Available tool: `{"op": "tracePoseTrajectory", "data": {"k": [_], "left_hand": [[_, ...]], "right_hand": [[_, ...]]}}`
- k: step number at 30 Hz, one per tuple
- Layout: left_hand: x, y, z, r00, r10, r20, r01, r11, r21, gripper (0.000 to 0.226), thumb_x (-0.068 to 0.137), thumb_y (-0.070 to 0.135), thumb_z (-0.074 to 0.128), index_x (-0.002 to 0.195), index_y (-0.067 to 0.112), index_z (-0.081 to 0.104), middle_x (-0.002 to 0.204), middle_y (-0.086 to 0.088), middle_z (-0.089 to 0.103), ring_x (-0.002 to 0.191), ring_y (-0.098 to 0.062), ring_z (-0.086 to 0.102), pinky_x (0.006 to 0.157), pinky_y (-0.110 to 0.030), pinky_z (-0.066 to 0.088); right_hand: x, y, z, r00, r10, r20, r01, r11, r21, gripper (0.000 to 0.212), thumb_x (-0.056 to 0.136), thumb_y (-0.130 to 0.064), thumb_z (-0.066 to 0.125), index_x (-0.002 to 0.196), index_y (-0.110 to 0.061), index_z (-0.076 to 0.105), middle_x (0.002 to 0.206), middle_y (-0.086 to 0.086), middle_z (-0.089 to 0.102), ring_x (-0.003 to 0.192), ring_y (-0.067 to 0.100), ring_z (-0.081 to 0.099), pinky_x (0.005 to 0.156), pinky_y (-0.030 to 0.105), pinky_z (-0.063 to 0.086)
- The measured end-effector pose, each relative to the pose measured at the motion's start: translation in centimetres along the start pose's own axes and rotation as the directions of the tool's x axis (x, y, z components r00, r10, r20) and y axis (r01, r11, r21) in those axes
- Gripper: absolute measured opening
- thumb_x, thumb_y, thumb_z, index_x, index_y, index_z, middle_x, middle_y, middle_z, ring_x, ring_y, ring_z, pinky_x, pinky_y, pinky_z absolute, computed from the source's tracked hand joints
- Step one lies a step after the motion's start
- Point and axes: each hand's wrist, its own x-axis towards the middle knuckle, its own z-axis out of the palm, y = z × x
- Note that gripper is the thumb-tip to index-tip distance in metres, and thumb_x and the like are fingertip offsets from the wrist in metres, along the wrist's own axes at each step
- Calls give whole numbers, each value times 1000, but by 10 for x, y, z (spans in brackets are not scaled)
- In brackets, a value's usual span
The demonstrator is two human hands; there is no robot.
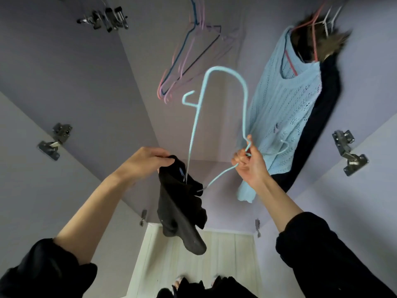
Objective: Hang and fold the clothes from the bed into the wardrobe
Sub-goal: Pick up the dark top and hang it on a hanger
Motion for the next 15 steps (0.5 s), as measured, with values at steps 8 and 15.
{"op": "tracePoseTrajectory", "data": {"k": [8, 15], "left_hand": [[-10, 7, -30, 994, -34, -103, 15, 985, -174, 15, 87, 14, 62, 75, 21, 69, 65, 13, 61, 65, -5, 48, 63, -24, 29], [-9, 9, -26, 992, -28, -126, 5, 983, -184, 19, 89, 16, 59, 72, 22, 65, 62, 13, 56, 65, -7, 45, 62, -25, 28]], "right_hand": [[15, 10, 21, 999, 37, 8, -36, 993, -116, 61, 90, -48, 47, 35, -26, 34, 32, -8, 19, 35, 9, 18, 56, 25, 22], [7, -5, 61, 992, 55, 118, -68, 991, 114, 72, 98, -45, 33, 30, -20, 33, 29, -7, 18, 31, 8, 21, 51, 22, 24]]}}
